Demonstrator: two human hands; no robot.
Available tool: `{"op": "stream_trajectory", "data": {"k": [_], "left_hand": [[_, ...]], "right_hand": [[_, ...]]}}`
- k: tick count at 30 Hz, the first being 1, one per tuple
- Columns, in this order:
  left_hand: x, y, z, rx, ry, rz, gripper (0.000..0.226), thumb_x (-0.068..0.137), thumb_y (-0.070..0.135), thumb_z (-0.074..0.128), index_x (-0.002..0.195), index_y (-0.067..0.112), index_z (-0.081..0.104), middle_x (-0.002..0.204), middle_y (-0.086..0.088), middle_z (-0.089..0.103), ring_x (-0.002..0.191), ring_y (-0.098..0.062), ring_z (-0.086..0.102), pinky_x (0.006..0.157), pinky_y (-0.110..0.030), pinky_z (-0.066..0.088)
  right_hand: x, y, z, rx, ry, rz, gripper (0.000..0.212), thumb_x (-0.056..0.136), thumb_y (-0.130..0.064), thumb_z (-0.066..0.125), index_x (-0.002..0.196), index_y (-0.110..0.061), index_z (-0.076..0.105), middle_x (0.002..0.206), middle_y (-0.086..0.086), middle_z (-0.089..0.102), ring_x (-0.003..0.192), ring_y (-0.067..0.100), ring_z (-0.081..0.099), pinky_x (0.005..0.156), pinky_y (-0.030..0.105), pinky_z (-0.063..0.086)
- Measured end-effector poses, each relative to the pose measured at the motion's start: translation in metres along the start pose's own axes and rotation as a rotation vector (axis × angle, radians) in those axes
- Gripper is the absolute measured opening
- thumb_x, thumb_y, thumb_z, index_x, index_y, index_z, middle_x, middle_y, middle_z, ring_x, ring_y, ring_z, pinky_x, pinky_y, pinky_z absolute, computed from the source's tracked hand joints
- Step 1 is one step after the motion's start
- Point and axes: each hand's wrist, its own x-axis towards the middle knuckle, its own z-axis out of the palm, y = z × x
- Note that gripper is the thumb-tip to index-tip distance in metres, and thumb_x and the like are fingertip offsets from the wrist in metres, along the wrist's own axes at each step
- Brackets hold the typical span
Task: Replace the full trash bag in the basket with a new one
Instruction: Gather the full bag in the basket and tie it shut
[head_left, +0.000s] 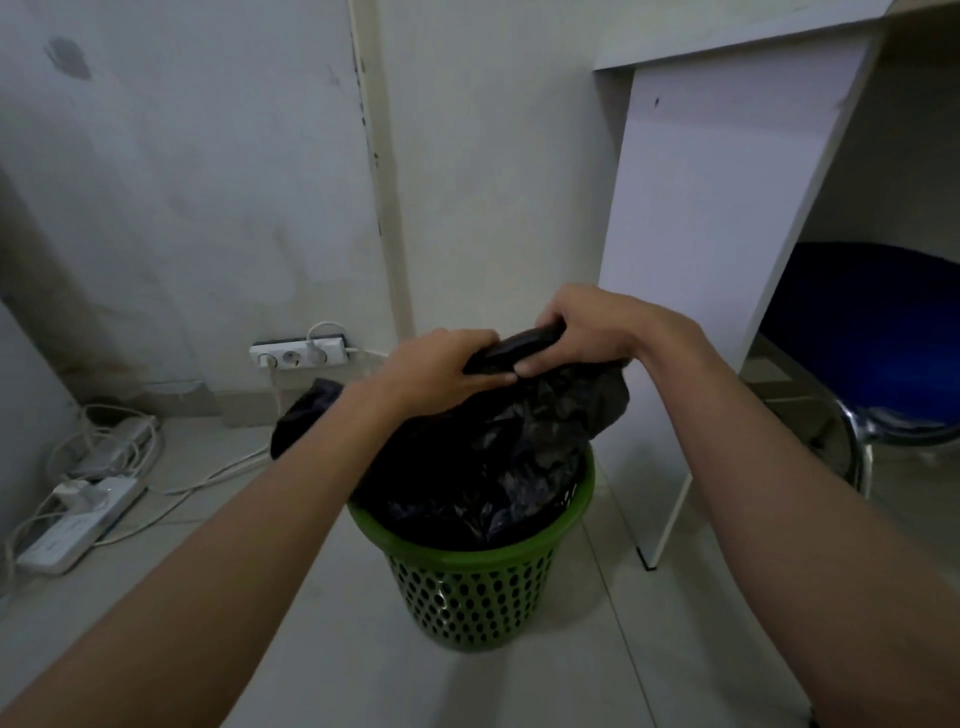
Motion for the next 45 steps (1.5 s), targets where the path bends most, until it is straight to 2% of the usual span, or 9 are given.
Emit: {"op": "stream_trajectory", "data": {"k": [10,16,21,25,28,34,37,39,45], "left_hand": [[-0.004,-0.031,-0.017,0.032,-0.002,-0.207,0.055,0.099,0.062,0.033,0.117,0.019,0.062,0.106,-0.009,0.068,0.104,-0.031,0.064,0.074,-0.034,0.039],[0.008,0.015,0.013,-0.174,-0.034,-0.087,0.075,0.082,0.069,0.063,0.139,0.025,0.038,0.131,-0.001,0.062,0.114,-0.020,0.061,0.096,-0.039,0.050],[0.022,0.029,0.054,-0.519,-0.044,-0.053,0.025,0.105,0.027,0.048,0.125,0.017,0.060,0.120,0.000,0.067,0.113,-0.019,0.063,0.086,-0.026,0.045],[0.025,0.024,0.064,-0.777,0.062,-0.065,0.020,0.105,0.019,0.048,0.121,0.021,0.061,0.117,0.000,0.068,0.112,-0.015,0.063,0.092,-0.028,0.050],[0.024,0.020,0.068,-0.774,0.027,-0.052,0.029,0.104,0.017,0.048,0.130,0.015,0.061,0.126,-0.002,0.066,0.118,-0.014,0.062,0.099,-0.026,0.050],[0.015,0.025,0.077,-0.447,-0.119,-0.019,0.034,0.100,0.021,0.054,0.131,0.010,0.058,0.128,-0.011,0.065,0.119,-0.025,0.060,0.099,-0.033,0.047],[-0.001,-0.003,0.052,-0.175,-0.420,-0.153,0.082,0.067,0.071,0.076,0.137,0.035,0.052,0.135,0.009,0.062,0.121,-0.016,0.059,0.107,-0.038,0.045],[-0.018,-0.030,0.029,-0.065,-0.627,-0.285,0.100,0.047,0.067,0.089,0.135,0.039,0.052,0.133,0.017,0.060,0.120,-0.013,0.058,0.108,-0.039,0.045],[-0.054,-0.096,-0.020,0.079,-0.631,-0.479,0.050,0.068,0.024,0.076,0.107,0.052,0.060,0.112,0.001,0.067,0.102,-0.024,0.066,0.084,-0.045,0.060]], "right_hand": [[-0.017,0.055,-0.007,0.671,0.283,0.101,0.033,0.078,-0.028,0.086,0.093,-0.005,0.068,0.081,0.006,0.069,0.076,0.014,0.066,0.074,0.034,0.051],[-0.005,0.035,-0.011,1.205,0.460,0.011,0.035,0.079,0.018,0.066,0.090,-0.014,0.059,0.083,0.010,0.066,0.065,0.019,0.067,0.056,0.027,0.053],[-0.003,0.027,-0.008,1.584,0.424,-0.291,0.036,0.085,0.014,0.059,0.111,-0.011,0.054,0.092,0.008,0.070,0.084,0.021,0.070,0.078,0.031,0.057],[0.000,0.054,0.032,0.985,0.122,-0.123,0.081,0.068,-0.030,0.089,0.137,-0.016,0.049,0.131,0.000,0.063,0.120,0.014,0.062,0.101,0.030,0.050],[0.000,0.047,0.077,1.016,-0.056,0.003,0.079,0.068,-0.039,0.087,0.135,-0.011,0.057,0.126,0.004,0.070,0.114,0.015,0.067,0.091,0.022,0.054],[0.029,0.004,0.096,1.592,0.424,0.113,0.013,0.095,-0.010,0.066,0.100,0.002,0.063,0.081,0.012,0.075,0.084,0.027,0.076,0.077,0.031,0.061],[0.032,0.012,0.099,1.678,0.570,0.277,0.019,0.101,-0.022,0.060,0.089,-0.013,0.048,0.048,-0.003,0.045,0.045,0.021,0.060,0.058,0.037,0.059],[0.032,0.022,0.101,1.685,0.606,0.316,0.025,0.100,-0.029,0.061,0.085,-0.017,0.045,0.048,-0.003,0.037,0.037,0.015,0.039,0.052,0.035,0.052],[0.032,0.014,0.095,1.280,0.633,0.312,0.035,0.097,-0.038,0.063,0.074,-0.021,0.043,0.051,-0.005,0.040,0.037,0.009,0.032,0.043,0.022,0.029]]}}
